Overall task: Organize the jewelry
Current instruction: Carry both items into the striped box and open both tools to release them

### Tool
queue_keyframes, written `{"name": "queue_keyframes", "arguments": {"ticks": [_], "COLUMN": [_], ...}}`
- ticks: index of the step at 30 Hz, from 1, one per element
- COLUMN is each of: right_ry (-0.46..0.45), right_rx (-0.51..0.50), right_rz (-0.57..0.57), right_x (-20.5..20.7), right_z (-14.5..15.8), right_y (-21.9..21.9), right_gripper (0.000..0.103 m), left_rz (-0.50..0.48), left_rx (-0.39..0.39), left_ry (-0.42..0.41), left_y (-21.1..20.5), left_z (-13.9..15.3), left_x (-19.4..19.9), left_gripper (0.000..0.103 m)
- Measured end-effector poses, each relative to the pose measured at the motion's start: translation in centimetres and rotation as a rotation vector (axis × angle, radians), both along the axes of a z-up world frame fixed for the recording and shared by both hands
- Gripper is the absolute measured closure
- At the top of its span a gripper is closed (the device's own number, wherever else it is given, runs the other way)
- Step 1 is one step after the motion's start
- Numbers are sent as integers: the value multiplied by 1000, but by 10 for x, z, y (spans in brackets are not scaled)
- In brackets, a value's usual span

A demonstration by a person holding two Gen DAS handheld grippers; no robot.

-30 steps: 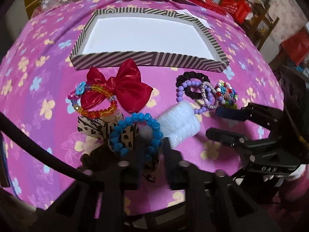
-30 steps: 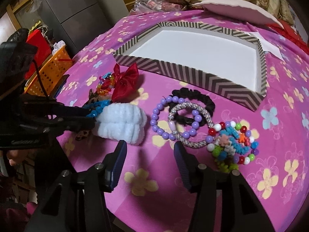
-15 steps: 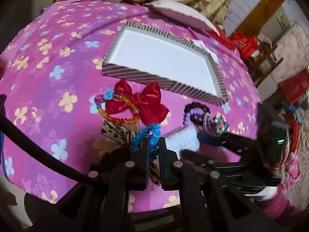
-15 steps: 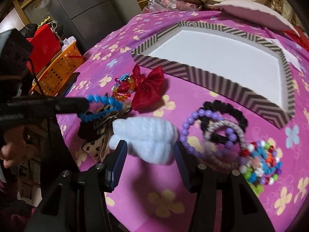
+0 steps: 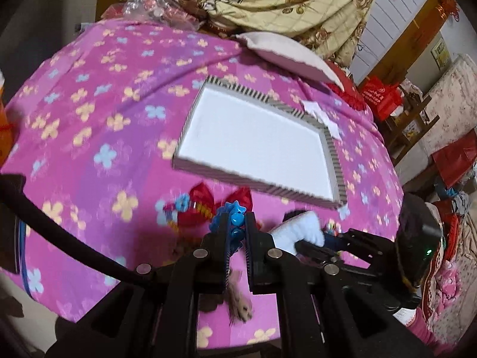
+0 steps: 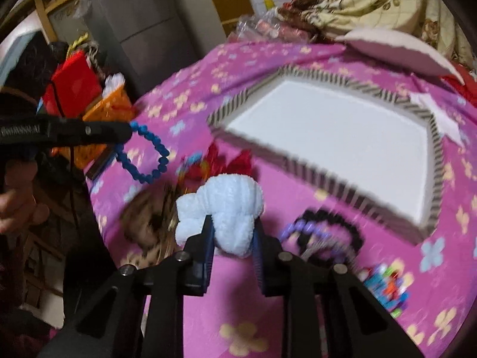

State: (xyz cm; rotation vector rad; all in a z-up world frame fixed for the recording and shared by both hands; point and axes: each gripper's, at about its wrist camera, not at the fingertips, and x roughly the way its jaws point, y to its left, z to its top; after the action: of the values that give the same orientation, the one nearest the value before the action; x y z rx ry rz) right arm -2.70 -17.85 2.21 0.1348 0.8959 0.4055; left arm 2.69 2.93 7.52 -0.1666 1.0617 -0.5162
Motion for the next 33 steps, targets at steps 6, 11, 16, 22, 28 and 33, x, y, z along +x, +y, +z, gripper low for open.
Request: {"name": "queue_keyframes", "arguments": {"ticks": [6, 11, 16, 22, 28, 33], "right_ry": [-25, 16, 96, 158, 181, 168], "right_rx": [-19, -11, -19, -65, -62, -20], "right_rz": [-91, -126, -123, -102, -98, -121], "right_x": [46, 89, 127, 149, 155, 141], "right_z": [16, 7, -23, -49, -51, -40], "right_y": [-20, -28, -25, -15, -17, -27], "right_gripper": [79, 79, 79, 78, 65, 54], "left_rz": [44, 61, 100, 128, 133, 141], "left_rx": [16, 29, 68, 120, 142, 92], "left_ry": [-12, 12, 58, 109, 137, 144], "left_y": [-19, -36, -46, -51, -57, -51], "left_z": [6, -6, -31, -66, -86, -84], "left_x": [43, 78, 112, 144, 150, 142], "left_gripper": [74, 74, 74, 74, 74, 61]}}
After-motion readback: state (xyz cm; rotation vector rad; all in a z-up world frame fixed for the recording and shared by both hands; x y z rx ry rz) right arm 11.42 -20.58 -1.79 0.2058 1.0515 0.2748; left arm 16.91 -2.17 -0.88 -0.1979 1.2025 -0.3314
